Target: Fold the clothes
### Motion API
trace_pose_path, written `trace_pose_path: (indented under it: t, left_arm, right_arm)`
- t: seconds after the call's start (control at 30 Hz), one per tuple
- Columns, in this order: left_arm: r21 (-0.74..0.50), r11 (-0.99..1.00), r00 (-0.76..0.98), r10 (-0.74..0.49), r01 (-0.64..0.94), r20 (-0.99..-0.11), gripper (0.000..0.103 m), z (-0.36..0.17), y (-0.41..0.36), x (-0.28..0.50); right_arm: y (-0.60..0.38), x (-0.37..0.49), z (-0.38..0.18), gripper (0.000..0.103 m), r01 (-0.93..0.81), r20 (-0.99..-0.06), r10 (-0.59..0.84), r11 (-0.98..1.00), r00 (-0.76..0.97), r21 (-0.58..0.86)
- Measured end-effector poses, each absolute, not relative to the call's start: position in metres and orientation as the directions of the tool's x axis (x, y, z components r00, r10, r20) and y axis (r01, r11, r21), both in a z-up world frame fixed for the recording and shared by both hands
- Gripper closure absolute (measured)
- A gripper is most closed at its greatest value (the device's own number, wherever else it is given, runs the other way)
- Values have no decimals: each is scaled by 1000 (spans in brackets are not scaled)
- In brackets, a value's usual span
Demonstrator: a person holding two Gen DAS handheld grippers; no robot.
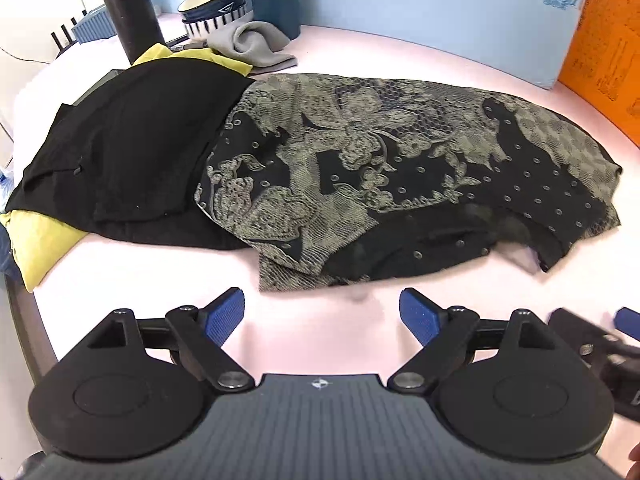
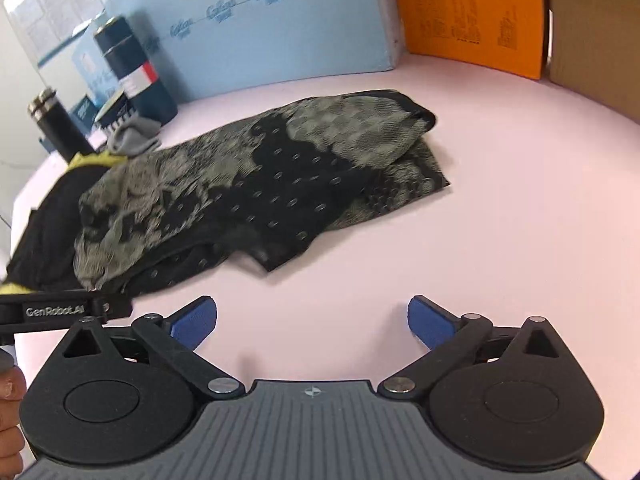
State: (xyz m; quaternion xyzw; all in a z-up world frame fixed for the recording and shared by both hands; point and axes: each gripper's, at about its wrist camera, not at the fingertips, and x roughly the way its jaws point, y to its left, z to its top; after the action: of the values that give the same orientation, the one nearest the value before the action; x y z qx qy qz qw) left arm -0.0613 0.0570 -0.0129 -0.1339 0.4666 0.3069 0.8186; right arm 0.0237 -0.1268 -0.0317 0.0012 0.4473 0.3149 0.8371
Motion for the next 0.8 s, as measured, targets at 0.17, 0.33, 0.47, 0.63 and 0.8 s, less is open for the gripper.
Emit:
trace_pose_path:
  t: [0.17,0.33,0.47,0.63,0.8]
  left_arm:
    - [72,793,396,378,-605,-837,20,-10,49,-61]
    - [64,785,410,389,-616,-825,20,-7,48,-63]
    - [63,783,412,392,-619,-823,20,-6,48,-65]
    - [71,783,399,389,-618,-831,20,-9,48,-66]
    - [72,781,391,388,-621,-835,20,-10,48,-67]
  right_arm:
    - [-117,16,-27,0,-543,-754,533,791,384,283]
    - [-115,14,-25,0,-534,-761,518,801,390,271]
    - [-115,14,-25,0,-512,-774,472,829,422,226]
    - [-115,16,-27,0,-484,-797,420,855,434,187]
    - [-116,15,-28,0,-467,-808,378,872,453,146]
